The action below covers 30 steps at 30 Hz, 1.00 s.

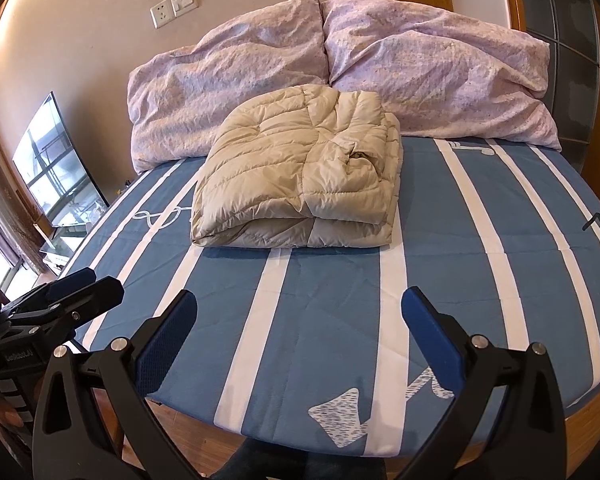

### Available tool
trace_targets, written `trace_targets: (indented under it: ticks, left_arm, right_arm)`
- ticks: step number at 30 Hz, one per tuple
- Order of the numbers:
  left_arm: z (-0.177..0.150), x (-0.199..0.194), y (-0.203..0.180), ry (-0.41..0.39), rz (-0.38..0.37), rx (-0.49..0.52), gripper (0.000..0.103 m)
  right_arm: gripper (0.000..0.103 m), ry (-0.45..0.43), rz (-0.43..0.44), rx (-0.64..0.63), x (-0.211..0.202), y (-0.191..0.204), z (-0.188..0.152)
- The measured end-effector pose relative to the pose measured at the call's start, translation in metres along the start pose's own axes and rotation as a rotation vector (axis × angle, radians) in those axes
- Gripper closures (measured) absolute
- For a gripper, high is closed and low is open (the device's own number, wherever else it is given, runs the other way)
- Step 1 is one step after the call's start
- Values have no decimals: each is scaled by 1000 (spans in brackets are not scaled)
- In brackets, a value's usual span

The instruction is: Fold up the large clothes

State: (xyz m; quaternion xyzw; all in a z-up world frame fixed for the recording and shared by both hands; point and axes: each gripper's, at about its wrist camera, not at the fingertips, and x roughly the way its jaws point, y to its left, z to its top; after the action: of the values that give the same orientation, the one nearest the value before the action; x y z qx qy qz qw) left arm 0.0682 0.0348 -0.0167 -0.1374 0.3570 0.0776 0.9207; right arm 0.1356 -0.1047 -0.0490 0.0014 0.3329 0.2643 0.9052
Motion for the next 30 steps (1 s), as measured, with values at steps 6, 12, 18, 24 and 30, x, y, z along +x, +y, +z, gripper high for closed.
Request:
trace_targets:
  ticks: [6,12,18,24,30]
  left_arm:
    - [1,0,1,0,-2,-2,2]
    - [1,1,2,3,-3,-1,2]
    - [1,2,2,4,-6,-3,2]
    - [1,5,1,8,-8,-3,2]
    - [2,8,0,6,-2,-4,2]
  right_arm:
    - [1,0,1,1,1,1,0]
    - [1,0,1,2,0,0,1]
    - [1,1,1,0,0,0,1]
    - [1,1,0,3,1,0,1]
    - [1,2,-1,4,2,0,0]
